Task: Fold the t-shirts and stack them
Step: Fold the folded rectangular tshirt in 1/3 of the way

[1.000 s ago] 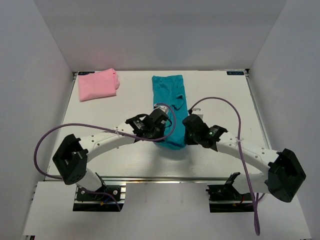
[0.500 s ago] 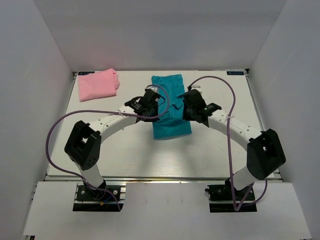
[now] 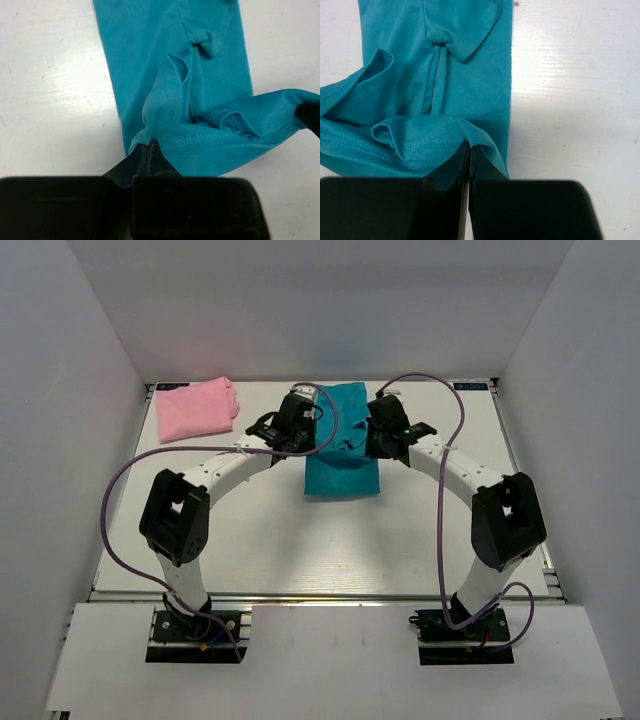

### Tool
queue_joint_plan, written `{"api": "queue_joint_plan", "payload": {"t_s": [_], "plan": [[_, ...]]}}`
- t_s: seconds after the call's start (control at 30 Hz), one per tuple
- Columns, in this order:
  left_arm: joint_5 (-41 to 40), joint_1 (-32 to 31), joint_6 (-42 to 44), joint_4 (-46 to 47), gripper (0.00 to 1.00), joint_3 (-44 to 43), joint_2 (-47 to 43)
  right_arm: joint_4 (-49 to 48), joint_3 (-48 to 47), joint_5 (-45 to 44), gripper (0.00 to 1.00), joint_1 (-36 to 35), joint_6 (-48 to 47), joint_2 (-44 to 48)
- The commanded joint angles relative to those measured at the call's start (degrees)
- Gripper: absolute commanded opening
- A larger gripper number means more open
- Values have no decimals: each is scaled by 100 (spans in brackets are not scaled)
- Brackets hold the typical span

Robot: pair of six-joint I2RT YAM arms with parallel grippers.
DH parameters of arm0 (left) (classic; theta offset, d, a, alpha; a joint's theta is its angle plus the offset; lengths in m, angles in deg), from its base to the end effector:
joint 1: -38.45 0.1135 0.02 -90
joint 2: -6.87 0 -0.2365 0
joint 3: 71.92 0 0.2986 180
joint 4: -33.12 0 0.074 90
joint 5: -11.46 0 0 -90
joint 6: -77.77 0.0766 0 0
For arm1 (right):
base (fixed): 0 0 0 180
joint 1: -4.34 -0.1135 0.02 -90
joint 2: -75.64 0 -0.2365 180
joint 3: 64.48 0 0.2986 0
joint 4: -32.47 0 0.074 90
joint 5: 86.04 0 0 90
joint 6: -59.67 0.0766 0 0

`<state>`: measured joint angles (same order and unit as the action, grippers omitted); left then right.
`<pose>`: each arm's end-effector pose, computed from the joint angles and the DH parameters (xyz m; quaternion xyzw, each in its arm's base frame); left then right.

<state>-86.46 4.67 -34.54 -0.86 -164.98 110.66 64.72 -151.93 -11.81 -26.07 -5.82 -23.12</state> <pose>0.4017 -0.2560 0.1822 0.0655 0.9188 -0.1243 0.3690 0.4037 0.2128 0.1869 0.0072 0.9119 0.0682 0.4047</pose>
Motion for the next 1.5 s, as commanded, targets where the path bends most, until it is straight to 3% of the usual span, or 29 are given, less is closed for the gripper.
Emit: {"api": "queue_joint_plan", "payload": {"t_s": [0.0, 0.63, 0.93, 0.97, 1.07, 1.13, 1.23, 1.27, 1.3, 1.33, 1.37, 1.4, 1.47], "plan": [[195, 117, 271, 332, 0, -447, 62, -124, -386, 30, 0, 149, -105, -116], [748, 741, 490, 771, 0, -1547, 1784, -107, -1801, 742, 0, 765, -34, -1769], [1241, 917, 490, 1035, 0, -1872, 2259, -685, -1977, 1374, 0, 976, -17, -2341], [1319, 917, 490, 1035, 0, -1951, 2260, -713, -2003, 1401, 7, 976, -8, -2376], [1390, 970, 421, 1141, 16, -2012, 2313, -941, -2091, 1724, 26, 1037, 185, -2428], [1337, 1048, 236, 1272, 31, -2144, 2365, -1073, -2223, 1857, 31, 1099, 457, -2499], [1109, 1277, -202, 906, 35, -3194, 2812, -1187, -2688, 2112, 37, 1309, 1140, -2744], [1178, 1338, -335, 764, 38, -3504, 2970, -1370, -2924, 2331, 49, 1406, 1422, -2789], [1283, 1400, -423, 632, 52, -3794, 3302, -1494, -2978, 2663, 51, 1468, 1538, -2876], [1354, 1505, -528, 439, 99, -4363, 3462, -1608, -3040, 2832, 55, 1599, 1730, -2981], [1355, 1506, -625, 333, 100, -4586, 3577, -1749, -3215, 3199, 62, 1635, 1898, -3035], [1355, 1584, -626, 332, 100, -4727, 3657, -1828, -3443, 3316, 90, 1661, 1934, -3200], [1416, 1655, -766, 384, 100, -4712, 3657, -1733, -3750, 3658, 90, 1810, 2083, -3386]]}}
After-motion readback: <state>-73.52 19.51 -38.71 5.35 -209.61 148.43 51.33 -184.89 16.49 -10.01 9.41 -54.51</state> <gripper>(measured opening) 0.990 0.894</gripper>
